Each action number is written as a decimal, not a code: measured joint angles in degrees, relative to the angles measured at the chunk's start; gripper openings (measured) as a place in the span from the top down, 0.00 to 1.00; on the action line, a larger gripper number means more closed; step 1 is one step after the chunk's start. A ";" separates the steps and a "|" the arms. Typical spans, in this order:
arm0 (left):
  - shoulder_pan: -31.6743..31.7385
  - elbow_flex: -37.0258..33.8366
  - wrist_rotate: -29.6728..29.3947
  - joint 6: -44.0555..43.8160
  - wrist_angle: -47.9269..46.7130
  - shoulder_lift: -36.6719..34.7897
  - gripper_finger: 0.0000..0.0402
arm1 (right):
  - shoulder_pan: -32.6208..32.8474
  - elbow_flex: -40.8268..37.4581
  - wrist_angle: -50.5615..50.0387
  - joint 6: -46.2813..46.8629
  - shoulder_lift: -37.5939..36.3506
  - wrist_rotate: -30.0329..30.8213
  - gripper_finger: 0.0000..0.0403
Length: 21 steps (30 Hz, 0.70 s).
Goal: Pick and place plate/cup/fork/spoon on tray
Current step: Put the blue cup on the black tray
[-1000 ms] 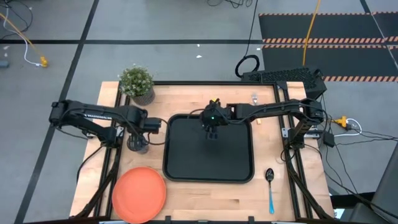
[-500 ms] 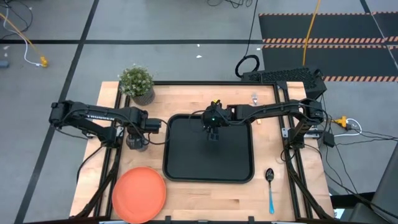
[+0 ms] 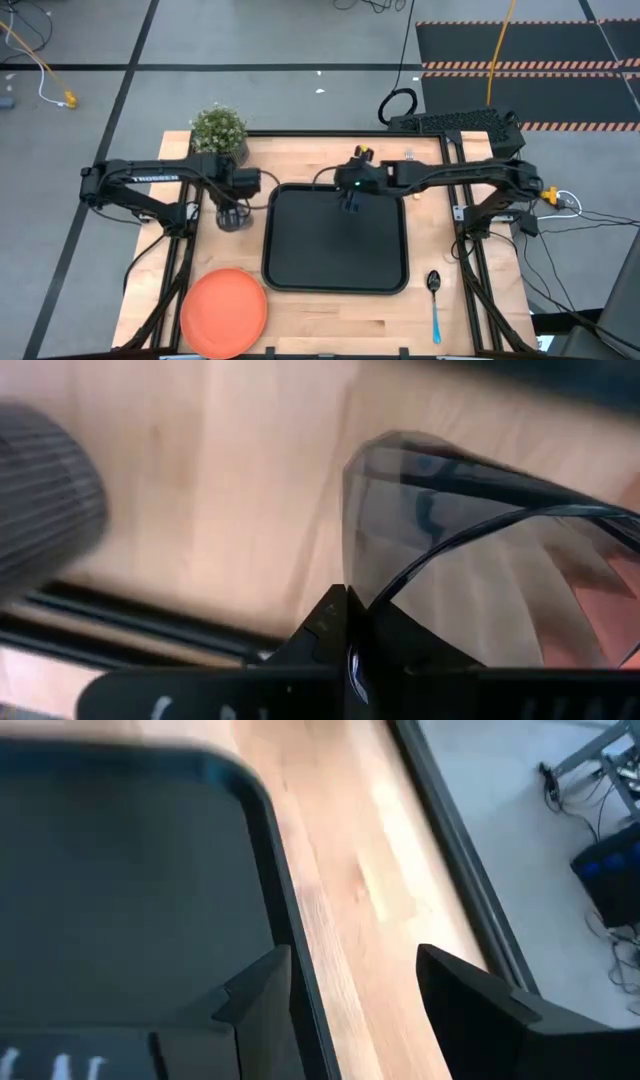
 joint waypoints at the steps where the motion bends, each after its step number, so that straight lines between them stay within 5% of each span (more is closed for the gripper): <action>1: 0.43 1.83 -0.02 0.45 -0.04 0.02 0.98 | 0.07 0.00 -0.68 0.69 -1.58 -0.14 0.48; 10: 2.35 15.85 0.33 0.85 5.14 2.24 0.98 | 0.03 -6.14 -1.06 8.31 -16.81 0.07 0.48; 21: 2.34 17.28 4.63 7.08 8.08 19.36 0.98 | 0.02 -18.81 6.74 11.73 -22.51 4.15 0.48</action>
